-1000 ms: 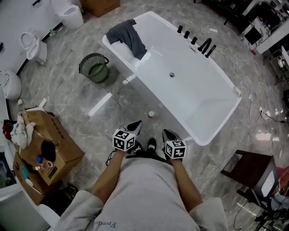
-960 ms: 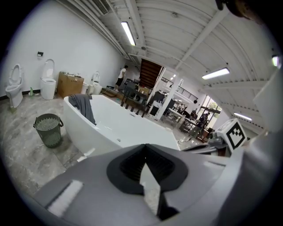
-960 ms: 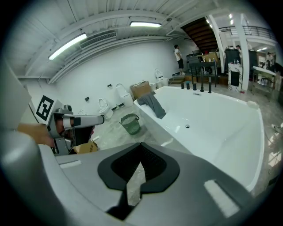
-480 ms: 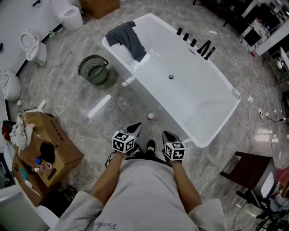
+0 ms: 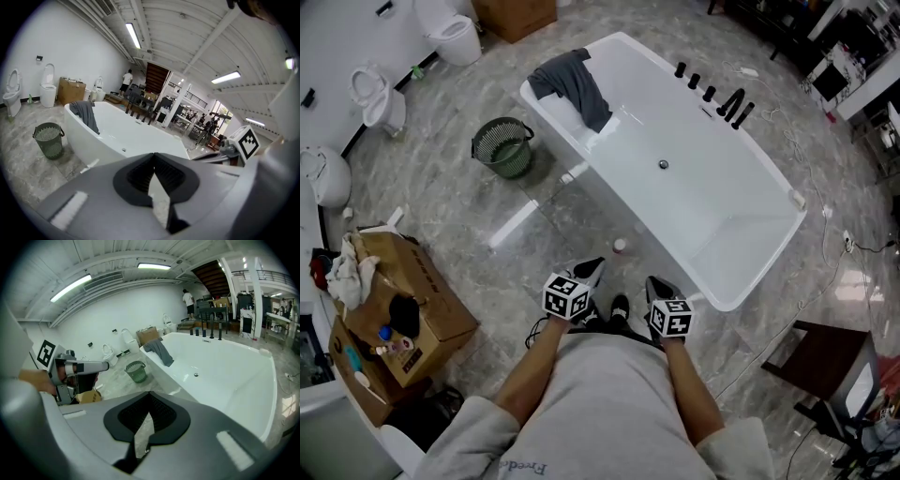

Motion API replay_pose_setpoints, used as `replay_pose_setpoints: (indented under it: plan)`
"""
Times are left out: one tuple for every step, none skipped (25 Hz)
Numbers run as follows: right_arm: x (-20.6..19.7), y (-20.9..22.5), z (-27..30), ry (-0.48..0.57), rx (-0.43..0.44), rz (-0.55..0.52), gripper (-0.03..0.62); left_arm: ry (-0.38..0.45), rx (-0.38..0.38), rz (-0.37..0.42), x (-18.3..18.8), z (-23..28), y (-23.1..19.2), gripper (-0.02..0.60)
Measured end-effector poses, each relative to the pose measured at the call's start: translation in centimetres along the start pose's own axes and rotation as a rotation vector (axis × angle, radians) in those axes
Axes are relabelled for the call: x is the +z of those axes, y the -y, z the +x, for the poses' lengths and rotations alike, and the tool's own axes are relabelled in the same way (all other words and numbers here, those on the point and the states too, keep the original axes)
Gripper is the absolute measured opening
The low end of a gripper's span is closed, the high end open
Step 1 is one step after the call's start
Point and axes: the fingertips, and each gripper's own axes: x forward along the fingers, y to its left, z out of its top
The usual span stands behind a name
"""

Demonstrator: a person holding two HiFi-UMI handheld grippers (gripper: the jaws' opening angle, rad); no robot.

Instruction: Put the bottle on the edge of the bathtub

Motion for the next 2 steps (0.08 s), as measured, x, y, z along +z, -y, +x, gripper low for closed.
replay_pose_setpoints:
  plan:
    - [-0.03,0.02,-0.03,0.000,0.000,0.001,0.002,-0.001,0.000,0.002,-0.04,-0.05,0.04,0.058]
    - [-0.06,0.05,-0.06,0.001,-0.001,0.002,0.002,-0.002,0.000,0.004,-0.07,-0.09,0.09,0.057]
